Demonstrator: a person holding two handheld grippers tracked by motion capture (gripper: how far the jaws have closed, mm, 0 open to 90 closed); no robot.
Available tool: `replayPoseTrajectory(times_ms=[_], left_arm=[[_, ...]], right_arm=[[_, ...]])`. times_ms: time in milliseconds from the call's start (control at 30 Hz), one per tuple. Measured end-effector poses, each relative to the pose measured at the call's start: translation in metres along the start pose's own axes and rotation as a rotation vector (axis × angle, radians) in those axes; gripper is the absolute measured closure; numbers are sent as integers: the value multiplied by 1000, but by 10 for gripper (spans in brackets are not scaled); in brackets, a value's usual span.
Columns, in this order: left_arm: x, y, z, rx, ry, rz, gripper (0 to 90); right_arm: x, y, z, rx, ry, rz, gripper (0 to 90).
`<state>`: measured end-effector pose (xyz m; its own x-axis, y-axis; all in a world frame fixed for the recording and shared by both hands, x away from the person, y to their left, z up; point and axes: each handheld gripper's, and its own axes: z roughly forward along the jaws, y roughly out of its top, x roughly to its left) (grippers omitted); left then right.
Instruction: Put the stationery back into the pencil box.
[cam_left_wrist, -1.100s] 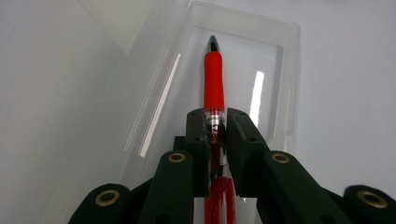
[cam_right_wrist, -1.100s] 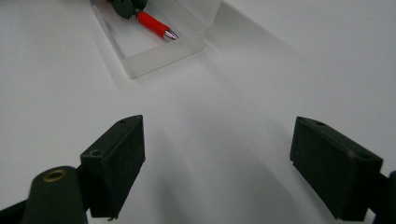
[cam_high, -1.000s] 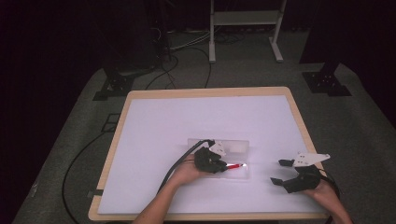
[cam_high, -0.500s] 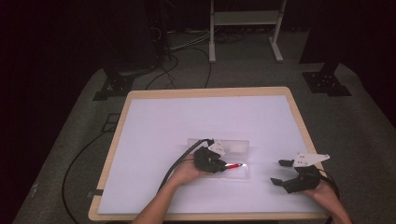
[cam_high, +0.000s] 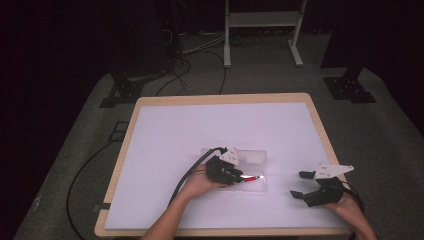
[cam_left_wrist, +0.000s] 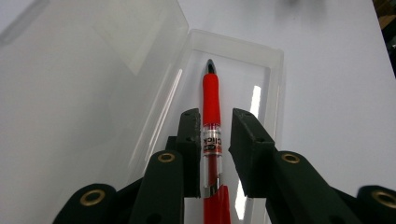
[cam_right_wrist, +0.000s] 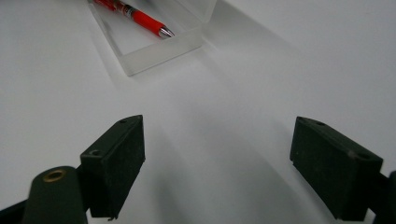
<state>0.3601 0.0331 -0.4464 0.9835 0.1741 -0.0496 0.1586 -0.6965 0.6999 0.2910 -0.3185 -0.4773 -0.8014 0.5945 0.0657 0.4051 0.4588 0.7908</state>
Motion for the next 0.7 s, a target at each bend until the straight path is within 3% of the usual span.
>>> replayPoseTrajectory(times_ms=[333, 700], left_arm=[[-3, 0, -12, -32, 4, -2, 702], [-6, -11, -30, -73, 28, -20, 662]], right_arm=[[-1, 2, -1, -7, -5, -1, 173], [0, 4, 0, -4, -9, 0, 173]])
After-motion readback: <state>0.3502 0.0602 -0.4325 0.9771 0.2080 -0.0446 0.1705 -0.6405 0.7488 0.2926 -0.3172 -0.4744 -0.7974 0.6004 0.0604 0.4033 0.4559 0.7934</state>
